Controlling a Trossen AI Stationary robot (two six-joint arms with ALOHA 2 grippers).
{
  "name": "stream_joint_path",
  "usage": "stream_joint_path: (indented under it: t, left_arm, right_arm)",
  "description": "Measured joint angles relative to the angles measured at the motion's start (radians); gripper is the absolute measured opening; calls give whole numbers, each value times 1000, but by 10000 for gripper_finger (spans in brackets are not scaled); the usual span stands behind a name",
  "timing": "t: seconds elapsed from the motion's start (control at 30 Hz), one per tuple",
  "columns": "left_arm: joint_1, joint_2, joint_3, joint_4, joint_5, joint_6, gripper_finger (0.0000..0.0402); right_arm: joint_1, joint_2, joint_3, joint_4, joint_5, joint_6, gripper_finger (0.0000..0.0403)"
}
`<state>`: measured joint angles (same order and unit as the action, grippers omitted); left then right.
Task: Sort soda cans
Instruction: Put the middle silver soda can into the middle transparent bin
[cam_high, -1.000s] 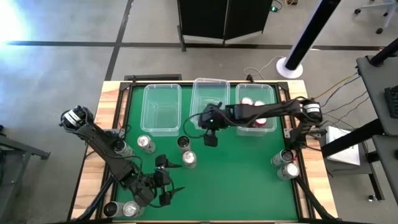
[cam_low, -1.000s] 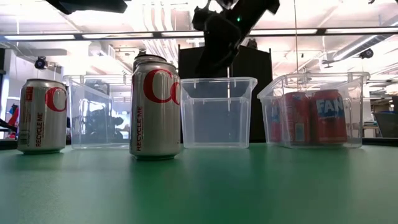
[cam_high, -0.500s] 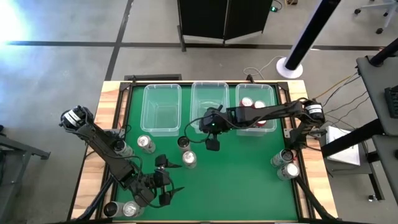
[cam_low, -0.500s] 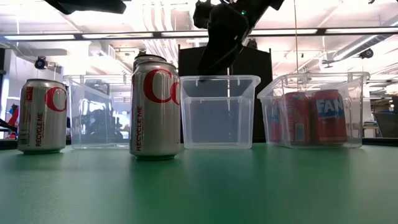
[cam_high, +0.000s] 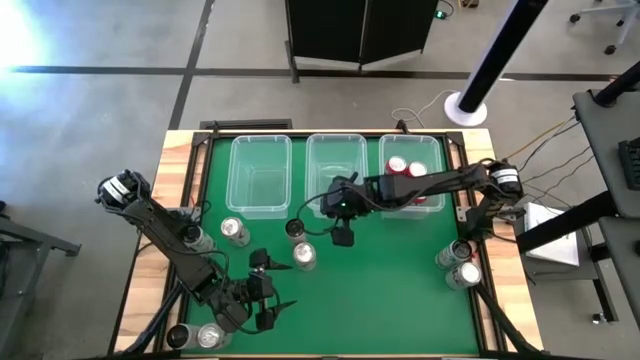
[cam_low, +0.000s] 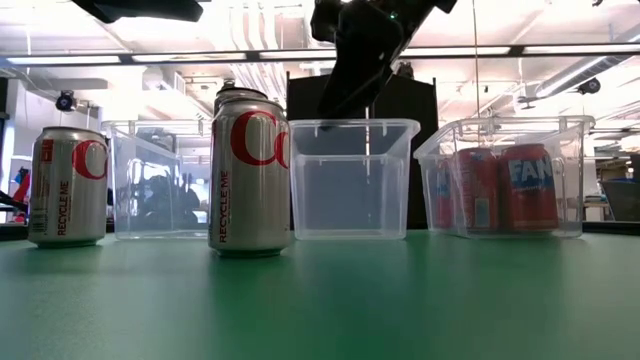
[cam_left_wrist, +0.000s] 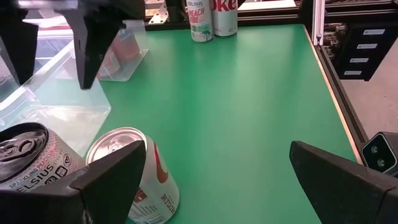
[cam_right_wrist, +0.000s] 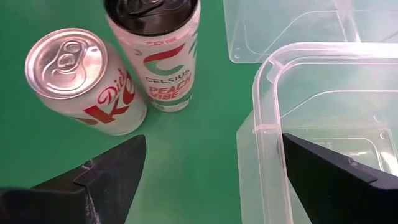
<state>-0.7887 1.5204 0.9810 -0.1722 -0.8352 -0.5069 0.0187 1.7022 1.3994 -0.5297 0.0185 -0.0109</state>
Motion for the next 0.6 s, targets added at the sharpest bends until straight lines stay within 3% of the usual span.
stream_joint_path:
  t: [0.27, 0.47, 0.6]
  left_arm:
    - [0, 0, 0, 1, -4, 1, 382]
    - [0, 0, 0, -5, -12, 1, 382]
    - [0, 0, 0, -11, 27, -12, 382]
  right_arm:
    - [29, -58, 35, -19, 19, 26, 359]
    - [136, -79, 50, 23, 106, 193, 359]
    - [240, -36, 23, 69, 289, 308, 359]
